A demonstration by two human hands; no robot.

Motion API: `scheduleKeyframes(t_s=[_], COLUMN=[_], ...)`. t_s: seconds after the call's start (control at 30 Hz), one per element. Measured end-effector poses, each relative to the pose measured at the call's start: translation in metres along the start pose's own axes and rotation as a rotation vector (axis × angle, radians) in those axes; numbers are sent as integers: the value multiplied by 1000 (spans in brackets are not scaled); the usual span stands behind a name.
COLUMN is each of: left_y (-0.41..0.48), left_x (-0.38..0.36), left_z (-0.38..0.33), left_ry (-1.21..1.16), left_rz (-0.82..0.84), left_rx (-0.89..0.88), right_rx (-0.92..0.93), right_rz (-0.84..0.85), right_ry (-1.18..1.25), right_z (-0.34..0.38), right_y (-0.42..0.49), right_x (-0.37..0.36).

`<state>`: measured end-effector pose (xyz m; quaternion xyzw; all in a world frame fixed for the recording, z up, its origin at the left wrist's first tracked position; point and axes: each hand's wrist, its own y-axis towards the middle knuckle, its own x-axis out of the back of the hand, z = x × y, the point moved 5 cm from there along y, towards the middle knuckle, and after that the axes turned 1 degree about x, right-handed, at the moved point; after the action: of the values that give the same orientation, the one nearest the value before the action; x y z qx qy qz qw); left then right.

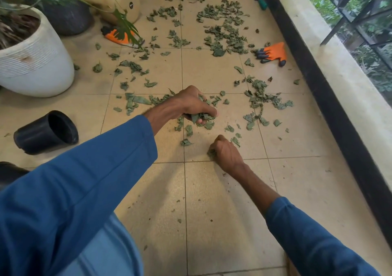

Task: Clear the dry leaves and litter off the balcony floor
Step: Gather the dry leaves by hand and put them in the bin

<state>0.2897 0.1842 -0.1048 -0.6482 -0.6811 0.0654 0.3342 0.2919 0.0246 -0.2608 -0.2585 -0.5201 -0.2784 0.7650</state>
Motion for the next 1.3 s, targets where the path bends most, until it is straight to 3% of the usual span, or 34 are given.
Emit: scheduleKeyframes(t_s=[0.3, 0.6, 0.83, 1.13, 1.3], left_y=[5, 8, 11, 14, 13], left_x=[-5, -8, -7, -10, -3], left_z=[2, 2, 3, 2, 8], left_ry=[11, 19, 14, 24, -2], left_rz=[14, 22, 6, 36, 21], left_rx=[17, 28, 30, 33, 51], right_rx=[-328, -251, -258, -308, -314], right_rz=[-133, -26, -129, -169, -118], right_ry=[181, 124, 37, 281, 270], right_z=[-97, -94, -70, -87, -85], right_y=[-17, 10, -17, 14, 49], right_x=[48, 40, 25, 52, 59])
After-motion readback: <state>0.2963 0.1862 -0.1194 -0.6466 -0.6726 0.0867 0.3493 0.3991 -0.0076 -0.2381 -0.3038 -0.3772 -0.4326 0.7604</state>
